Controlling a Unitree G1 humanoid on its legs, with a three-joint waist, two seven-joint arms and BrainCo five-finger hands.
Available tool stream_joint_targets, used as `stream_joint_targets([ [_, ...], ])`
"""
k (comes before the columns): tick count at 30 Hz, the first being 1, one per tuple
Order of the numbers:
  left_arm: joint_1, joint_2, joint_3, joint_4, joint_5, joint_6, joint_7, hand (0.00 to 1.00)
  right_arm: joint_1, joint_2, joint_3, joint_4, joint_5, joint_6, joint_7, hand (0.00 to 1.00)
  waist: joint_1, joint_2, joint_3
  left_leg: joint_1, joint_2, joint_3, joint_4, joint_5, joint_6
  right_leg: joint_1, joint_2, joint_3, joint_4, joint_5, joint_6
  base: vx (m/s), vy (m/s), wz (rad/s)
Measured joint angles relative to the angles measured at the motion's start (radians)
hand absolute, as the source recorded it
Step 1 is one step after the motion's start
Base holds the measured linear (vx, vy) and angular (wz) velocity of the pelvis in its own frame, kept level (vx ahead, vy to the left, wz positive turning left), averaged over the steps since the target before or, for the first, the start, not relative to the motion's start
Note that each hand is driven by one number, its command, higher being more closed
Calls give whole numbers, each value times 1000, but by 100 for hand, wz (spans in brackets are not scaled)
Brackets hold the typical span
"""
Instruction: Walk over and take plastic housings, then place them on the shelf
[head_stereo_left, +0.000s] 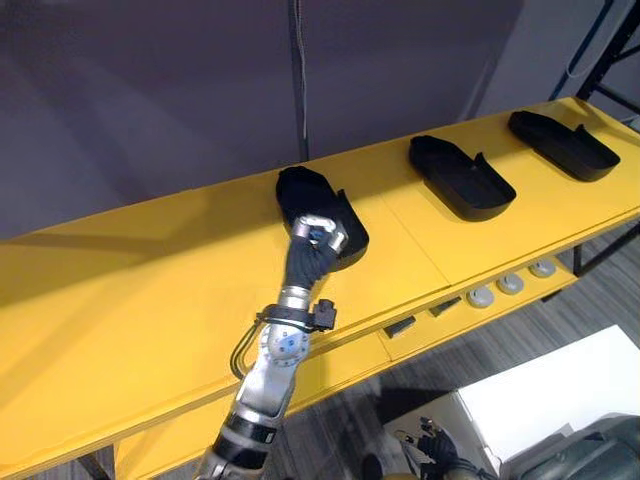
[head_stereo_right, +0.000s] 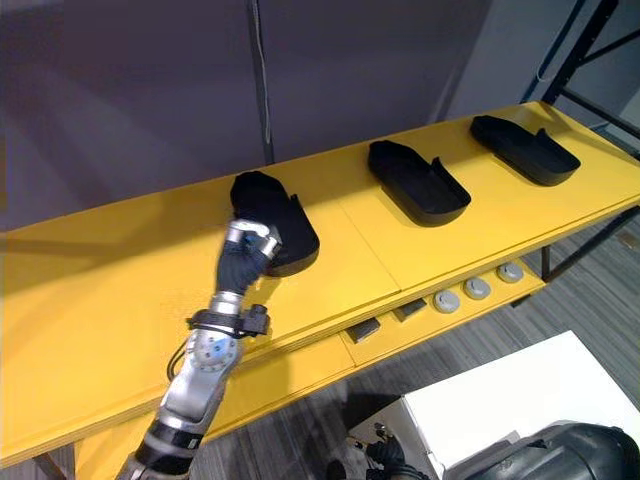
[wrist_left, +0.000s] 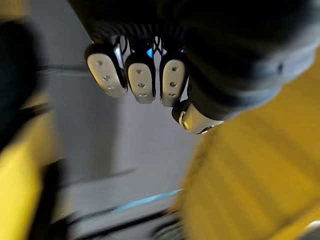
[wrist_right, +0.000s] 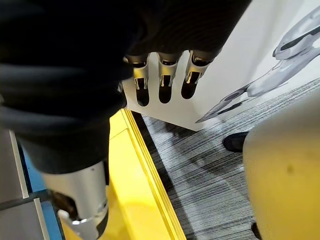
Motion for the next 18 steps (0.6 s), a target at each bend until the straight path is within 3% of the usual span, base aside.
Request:
stream_joint_targets([
  [2, 49, 10, 77, -86, 0, -22, 27, 100, 0, -7, 19, 6, 0, -1, 0, 0, 8, -1, -1, -1, 0, -8, 3, 0, 0, 0, -1, -12, 13, -7, 0, -39, -8, 18],
  [4, 108, 15, 200, -156, 1, -51, 87, 100, 1, -16, 38, 19, 0, -2, 0, 0, 36, -1, -2, -4, 0, -20, 10, 0, 1, 1, -1, -18, 18, -8, 0, -34, -3, 10],
  [11, 322, -42, 526, -201, -18, -69, 222, 100, 20, -8, 37, 39, -5, -9, -10, 0, 82, -20, -31, -17, -5, -65, 23, 3, 4, 3, -12, -68, 51, -32, -3, -15, -3, 20],
  [12, 357, -64, 576, -201, -21, -68, 247, 100, 31, -5, 37, 36, -7, -10, -13, 0, 100, -24, -37, -18, -3, -67, 23, 3, 4, 3, -12, -70, 52, -33, -3, 5, 5, 12],
  [15, 452, -95, 673, -176, -22, -67, 301, 100, 47, 4, 39, 25, -21, -11, -19, 0, 116, -29, -51, -15, -5, -79, 25, 3, 4, 10, -19, -88, 60, -42, -1, -2, 8, 14],
  [18, 511, -104, 732, -31, -59, -38, 302, 100, 67, 6, 67, -6, -43, -12, -20, 0, 127, -32, -65, -4, -10, -92, 25, 1, 5, 22, -29, -104, 77, -56, 1, -15, 15, 16],
])
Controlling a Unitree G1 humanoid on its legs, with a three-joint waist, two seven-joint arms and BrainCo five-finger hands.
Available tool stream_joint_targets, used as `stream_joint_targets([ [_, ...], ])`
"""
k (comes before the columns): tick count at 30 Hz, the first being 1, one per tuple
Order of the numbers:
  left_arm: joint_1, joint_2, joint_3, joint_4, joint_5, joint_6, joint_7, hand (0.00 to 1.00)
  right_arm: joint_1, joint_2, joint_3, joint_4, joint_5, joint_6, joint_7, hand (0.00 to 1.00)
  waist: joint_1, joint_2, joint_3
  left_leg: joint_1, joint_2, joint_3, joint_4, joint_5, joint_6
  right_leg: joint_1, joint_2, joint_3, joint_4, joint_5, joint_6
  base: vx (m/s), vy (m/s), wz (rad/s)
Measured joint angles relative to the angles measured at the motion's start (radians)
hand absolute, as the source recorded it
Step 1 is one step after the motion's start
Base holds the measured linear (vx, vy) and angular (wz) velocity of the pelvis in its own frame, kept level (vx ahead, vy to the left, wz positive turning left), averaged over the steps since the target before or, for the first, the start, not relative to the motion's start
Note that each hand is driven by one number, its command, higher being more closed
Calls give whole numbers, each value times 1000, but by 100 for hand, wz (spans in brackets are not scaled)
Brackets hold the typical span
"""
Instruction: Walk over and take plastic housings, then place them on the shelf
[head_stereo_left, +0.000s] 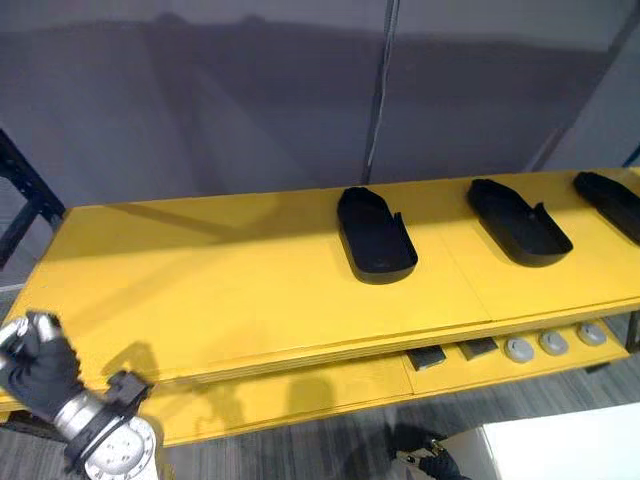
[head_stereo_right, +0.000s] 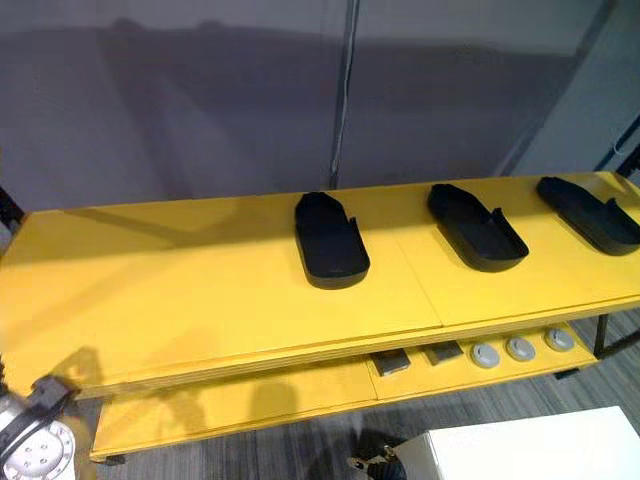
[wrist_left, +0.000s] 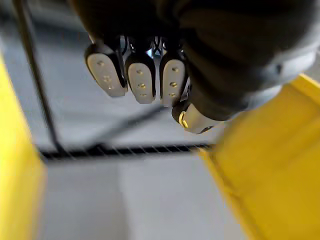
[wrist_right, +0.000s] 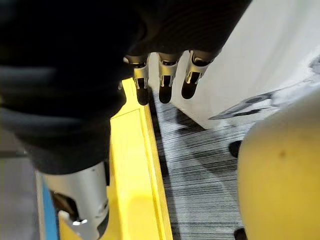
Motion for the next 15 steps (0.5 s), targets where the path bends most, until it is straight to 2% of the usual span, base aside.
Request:
stream_joint_targets([
  [3, 13, -3, 25, 262, -43, 54, -30, 100, 5, 1, 48, -39, -1, 0, 0, 0, 12, -4, -10, -2, 0, 15, 12, -18, 14, 0, -3, 1, 8, -1, 1, -16, 11, -4],
  [4, 14, -3, 27, 370, -58, 84, -60, 100, 4, 10, 49, -43, -1, 0, 0, 0, 17, -6, -13, -2, 0, 24, 15, -24, 13, 0, -3, 3, 9, -2, 2, -30, 19, -7],
  [8, 12, 2, 30, 689, -57, 149, -177, 100, 13, 43, 47, -76, -1, 6, 1, 0, 16, -13, -23, 1, 0, 41, 17, -16, 15, 1, -9, 5, 9, -2, 4, -2, 12, -3],
  [9, 8, 3, 28, 795, -57, 160, -205, 0, 11, 52, 45, -78, -1, 6, 1, 0, 13, -12, -23, 1, -1, 48, 16, -16, 16, 0, -10, 8, 9, -3, 4, 8, 28, -7],
  [12, 1, 5, 8, 969, -53, 188, -266, 0, 14, 69, 22, -78, 0, 6, 1, 0, 14, -11, -23, 1, 1, 70, 14, -17, 15, -2, -11, 11, 9, -4, 6, 2, 8, -2],
  [15, -6, 6, -31, 1029, -24, 187, -299, 0, 13, 66, -9, -76, 0, 6, 0, 0, 13, -4, -21, 1, 5, 94, 10, -18, 14, -5, -11, 16, 9, -5, 7, -2, 7, -3],
])
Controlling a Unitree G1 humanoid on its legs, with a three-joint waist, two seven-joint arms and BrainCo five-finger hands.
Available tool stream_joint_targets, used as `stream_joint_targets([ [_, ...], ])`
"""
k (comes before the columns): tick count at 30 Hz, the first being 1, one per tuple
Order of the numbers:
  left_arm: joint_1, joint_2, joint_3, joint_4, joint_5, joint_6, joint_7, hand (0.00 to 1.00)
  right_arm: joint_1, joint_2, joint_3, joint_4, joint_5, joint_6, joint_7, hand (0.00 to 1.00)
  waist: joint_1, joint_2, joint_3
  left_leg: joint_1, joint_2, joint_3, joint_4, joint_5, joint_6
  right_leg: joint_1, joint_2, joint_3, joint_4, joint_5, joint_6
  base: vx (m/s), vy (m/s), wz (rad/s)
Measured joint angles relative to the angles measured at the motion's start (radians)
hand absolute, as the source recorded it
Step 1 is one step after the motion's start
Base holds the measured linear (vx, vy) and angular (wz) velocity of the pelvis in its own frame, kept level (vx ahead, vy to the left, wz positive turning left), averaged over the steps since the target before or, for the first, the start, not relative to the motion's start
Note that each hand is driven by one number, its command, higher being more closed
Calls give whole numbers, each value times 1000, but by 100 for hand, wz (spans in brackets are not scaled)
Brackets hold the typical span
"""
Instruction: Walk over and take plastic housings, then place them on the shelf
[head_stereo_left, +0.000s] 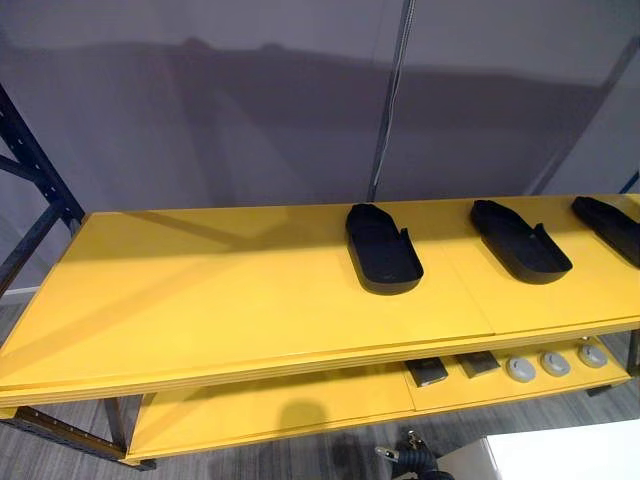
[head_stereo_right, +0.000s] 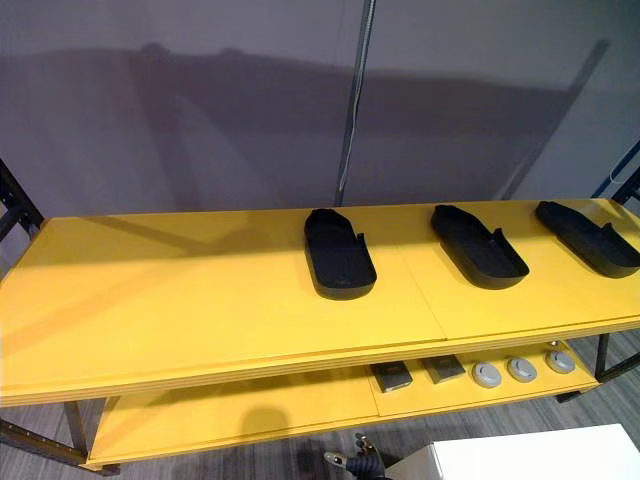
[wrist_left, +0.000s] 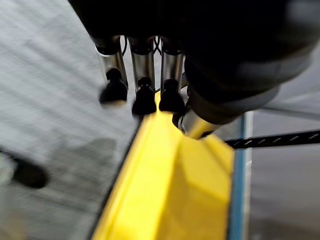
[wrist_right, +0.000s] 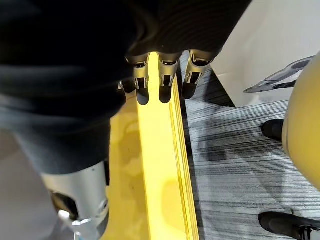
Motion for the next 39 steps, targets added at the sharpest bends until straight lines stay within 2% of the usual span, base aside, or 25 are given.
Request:
stream_joint_targets([
  [3, -25, 6, -75, 55, 37, -3, -23, 0, -2, -9, -16, 4, 0, 0, -1, 0, 0, 13, -4, 0, 0, 19, -11, 1, -1, -15, 3, 21, 0, 0, 0, 7, 15, -14],
  [6, -51, 21, -139, 74, 61, -6, -41, 0, -8, -21, -22, 11, 1, 0, -1, 0, -21, 24, -2, 3, 1, 24, -18, 1, -3, -17, 6, 25, -7, 0, 0, 27, 6, -10],
  [10, -83, 34, -224, 82, 103, -15, -55, 0, -26, -42, -26, 51, 2, -1, -2, 0, -21, 32, 3, 16, 4, 47, -30, -3, -11, -16, 14, 49, -21, 1, 0, 39, 5, -17],
  [14, -101, 42, -266, 103, 127, -18, -58, 0, -44, -48, -44, 80, 3, -1, -3, 0, -42, 33, 4, 18, 5, 53, -29, -9, -20, -15, 18, 59, -35, 1, 1, 47, 5, -8],
  [23, -125, 76, -306, 125, 184, -21, -74, 0, -54, -71, -43, 93, 4, -2, -15, 0, -44, 40, 34, 28, 5, 106, -14, -14, -23, -17, 31, 123, -58, 23, 0, -4, -1, -20],
  [29, -151, 68, -319, 124, 184, -23, -77, 0, -82, -84, -35, 98, 3, -1, -18, 0, -45, 40, 76, -54, 16, 126, 136, -86, 4, -75, 35, 193, -45, 62, 5, -114, 17, -36],
  [32, -174, 68, -326, 124, 184, -23, -77, 0, -88, -85, -19, 78, 1, -1, -19, 0, -41, 28, 98, -88, 8, 148, 187, -115, 17, -132, 34, 249, -14, 78, 23, -204, 96, -49],
  [35, -205, 71, -332, 124, 184, -24, -75, 0, -114, -82, -1, 13, -2, 0, -21, 0, -28, 11, 130, -145, 11, 247, 266, -153, 39, -198, 31, 348, -11, 129, 52, -237, 144, -88],
  [37, -231, 76, -346, 123, 186, -24, -75, 0, -114, -81, -2, -7, -12, 0, -26, 0, -37, 5, 132, -195, 10, 266, 299, -158, 58, -235, 19, 350, -17, 145, 46, -174, 105, -28],
  [38, -241, 75, -348, 123, 188, -24, -75, 0, -113, -81, -2, -7, -20, 1, -29, 0, -39, 5, 132, -209, 10, 270, 298, -153, 67, -246, 15, 343, -12, 143, 40, -159, 67, -10],
  [39, -269, 77, -355, 122, 194, -24, -75, 0, -115, -80, -3, -6, -22, 4, -30, 0, -40, 10, 135, -230, 19, 279, 290, -137, 79, -321, 16, 267, 178, 70, 25, -92, 31, -5],
])
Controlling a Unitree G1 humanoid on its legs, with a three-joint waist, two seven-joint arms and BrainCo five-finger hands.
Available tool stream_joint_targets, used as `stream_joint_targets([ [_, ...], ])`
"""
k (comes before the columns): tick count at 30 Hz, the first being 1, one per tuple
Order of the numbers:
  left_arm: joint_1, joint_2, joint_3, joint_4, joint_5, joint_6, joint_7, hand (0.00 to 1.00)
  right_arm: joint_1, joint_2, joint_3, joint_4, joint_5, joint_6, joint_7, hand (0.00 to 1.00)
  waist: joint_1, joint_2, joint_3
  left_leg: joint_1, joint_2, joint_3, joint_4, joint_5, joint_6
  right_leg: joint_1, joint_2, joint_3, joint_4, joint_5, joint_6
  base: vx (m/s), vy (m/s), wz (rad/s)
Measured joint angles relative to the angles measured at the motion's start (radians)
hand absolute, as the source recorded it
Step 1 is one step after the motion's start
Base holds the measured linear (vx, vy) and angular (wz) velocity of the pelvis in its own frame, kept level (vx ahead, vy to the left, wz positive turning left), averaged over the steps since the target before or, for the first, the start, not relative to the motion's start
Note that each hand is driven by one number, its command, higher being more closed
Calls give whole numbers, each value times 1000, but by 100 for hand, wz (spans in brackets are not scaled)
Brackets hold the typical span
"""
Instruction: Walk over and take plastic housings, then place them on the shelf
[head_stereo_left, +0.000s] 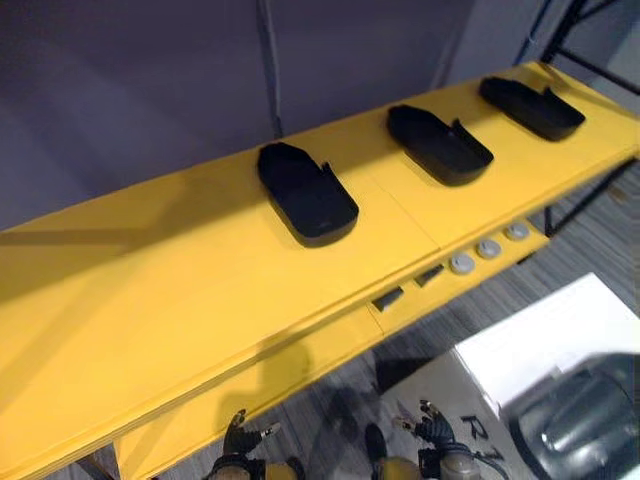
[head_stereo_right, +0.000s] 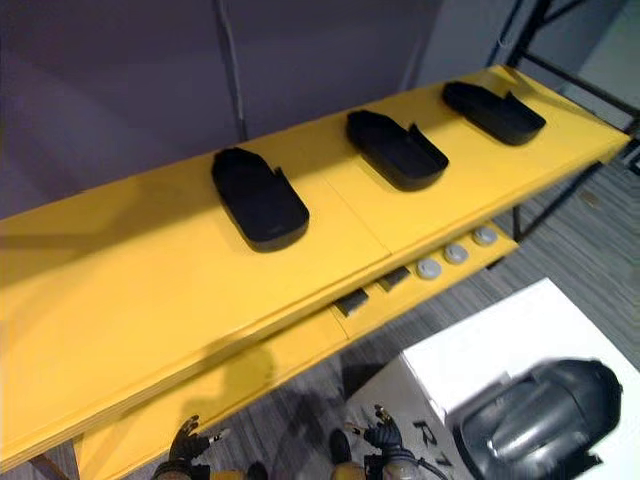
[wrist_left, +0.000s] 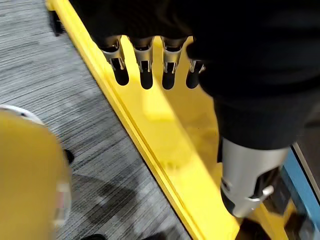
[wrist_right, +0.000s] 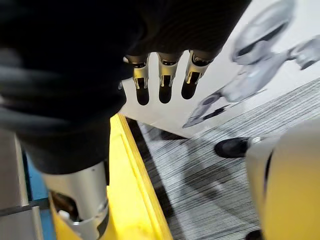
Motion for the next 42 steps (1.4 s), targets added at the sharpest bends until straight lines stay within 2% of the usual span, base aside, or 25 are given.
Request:
stream_joint_targets([
  [1, -11, 0, 0, 0, 0, 1, 0, 0, 1, 1, -1, 3, 0, 2, 0, 0, -2, 1, 1, 2, 1, 0, -10, 8, 0, -20, 0, -35, 95, -48, -12, -72, -11, 4],
  [2, -18, 1, -2, 0, 1, 2, 0, 0, 11, 1, -7, 13, 0, 3, -1, 0, -5, 0, -1, 16, 1, -5, -29, 23, -3, -14, -3, -88, 246, -131, -3, -8, -39, 11],
  [4, -23, 9, -16, -6, 10, 3, -2, 0, 26, 0, -20, 25, 0, 3, -2, 0, -4, -19, -15, 20, -11, -6, -31, 31, -9, 32, -26, -137, 296, -199, 28, 38, -67, -2],
  [5, -33, 20, -18, -11, 16, 9, -2, 0, 15, -10, -19, 42, 0, 2, -5, 0, 0, -41, -34, -15, -33, 0, -1, 34, -6, 16, -44, -175, 232, -212, 26, 61, -98, -56],
  [6, -51, 19, -19, -12, 23, 17, -5, 0, -18, -30, -19, 60, 0, 2, -8, 0, -1, -40, -42, -57, -32, -10, 16, 59, 12, 21, -39, -172, 150, -187, -11, 48, -81, -75],
  [7, -57, 17, -19, -16, 28, 18, -4, 0, -31, -41, -18, 66, -1, 2, -10, 0, 1, -40, -45, -74, -32, -8, 23, 71, 18, 25, -35, -156, 98, -170, -25, -53, -53, -102],
  [8, -68, 5, -21, -21, 29, 16, -3, 0, -61, -61, -18, 89, -1, 3, -14, 0, 7, -32, -53, -78, -50, -32, -58, 72, -7, 13, -26, -117, 31, -127, -23, -110, 62, -131],
  [9, -69, -2, -23, -20, 29, 13, -3, 0, -88, -76, -22, 103, -4, 3, -16, 0, 11, -16, -63, -56, -57, -36, -135, 108, 8, 7, 8, -67, -27, -81, -22, -146, 101, -148],
  [10, -73, 0, -28, -14, 28, 16, -4, 0, -94, -78, -24, 96, -15, 3, -19, 0, 8, -17, -66, -50, -38, 10, -147, 119, 12, 25, 17, -51, -91, -43, -18, -107, 116, -127],
  [11, -73, 0, -30, -14, 28, 16, -4, 0, -95, -73, -23, 89, -22, 3, -19, 0, 11, -19, -68, -47, -27, 40, -145, 119, 12, 23, 17, -60, -93, -43, -29, -110, 70, -119],
  [12, -65, 7, -37, -12, 28, 19, -4, 0, -99, -62, -21, 84, -22, 4, -21, 0, 11, -25, -70, -12, -21, 107, -149, 119, 12, 12, -4, -147, 36, -111, -17, -74, 36, -109],
  [13, -61, 11, -44, -12, 28, 20, -3, 0, -95, -60, -21, 84, -23, 4, -21, 0, 10, -23, -69, 12, -19, 136, -155, 119, 12, 30, -15, -181, 52, -127, -6, -62, 18, -125],
  [15, -39, 32, -53, -11, 28, 20, -3, 0, -90, -48, -17, 80, -24, 3, -21, 0, 19, -24, -74, 56, -6, 230, -146, 115, 8, 68, -47, -281, 39, -141, -18, -74, -57, -125],
  [17, -33, 35, -52, -11, 28, 20, -2, 0, -96, -47, -18, 82, -45, 4, -21, 0, 11, -10, -72, 66, 22, 272, -133, 110, -4, 55, -59, -346, 32, -145, -44, -130, -130, -98],
  [19, -7, 35, -51, -5, 27, 21, -2, 0, -77, -33, -11, 84, -58, 5, -21, 0, 11, -11, -70, 118, 46, 352, -142, 103, -48, 79, -147, -582, 81, -154, -78, -78, -114, -105],
  [20, -3, 36, -51, 4, 27, 21, -2, 0, -75, -32, -3, 84, -62, 5, -21, 0, 10, -12, -68, 126, 56, 359, -133, 98, -56, 81, -145, -583, 81, -144, -89, -72, -163, -103],
  [21, -4, 34, -52, 27, 27, 22, -4, 0, -70, -32, 2, 83, -62, 5, -21, 0, 3, -18, -61, 129, 79, 354, -107, 89, -68, 83, -106, -531, 74, -133, -88, -45, -203, -110],
  [22, -3, 34, -50, 45, 27, 23, -4, 0, -61, -29, 2, 82, -62, 4, -21, 0, 9, -10, -60, 125, 114, 344, -61, 84, -74, 87, -65, -489, 57, -123, -103, -45, -210, -110],
  [26, -12, 33, -51, 65, 27, 24, -7, 0, -14, -22, -9, 80, -57, 3, -30, 0, -8, -7, -38, 99, 242, 293, 172, 67, -51, 135, 18, -420, 4, -111, -137, 29, -222, -79],
  [27, -11, 27, -51, 68, 27, 22, -7, 0, 1, -26, -13, 87, -54, 4, -31, 0, -5, -4, -32, 80, 227, 162, 199, 30, -72, 141, 31, -380, 1, -108, -146, 62, -151, -102],
  [29, -6, 24, -48, 86, 24, 22, -5, 0, 2, -41, -21, 94, -51, 4, -37, 0, -4, 2, -14, 61, 127, -113, 176, -14, -130, 153, 46, -296, -11, -108, -144, 58, -7, -124],
  [33, 4, 24, -41, 108, -13, 20, 0, 0, 4, -46, -26, 122, -36, 3, -39, 0, -3, 22, -8, 24, 5, -448, 104, -33, -159, 179, 79, -187, -23, -95, -126, 76, 106, -97],
  [35, 9, 22, -28, 126, -20, 17, 0, 0, 5, -55, -60, 128, -29, 2, -40, 0, -3, 49, -11, 36, 15, -441, 23, 34, -104, 184, 105, -136, -18, -107, -102, 74, 198, -88],
  [38, -6, 42, -26, 155, -29, 18, 0, 0, 28, -37, -102, 123, 12, 2, -44, 0, -12, 30, -26, 76, -19, -395, -49, 46, -81, 198, 64, -112, -36, -113, -80, 132, 165, -24],
  [42, 2, 55, -1, 161, -30, 20, -1, 0, 45, -35, -149, 114, 66, 2, -45, 0, -6, 29, -33, 130, -47, -358, -132, 59, -66, 201, 38, -83, -47, -124, -61, 179, 123, -19],
])
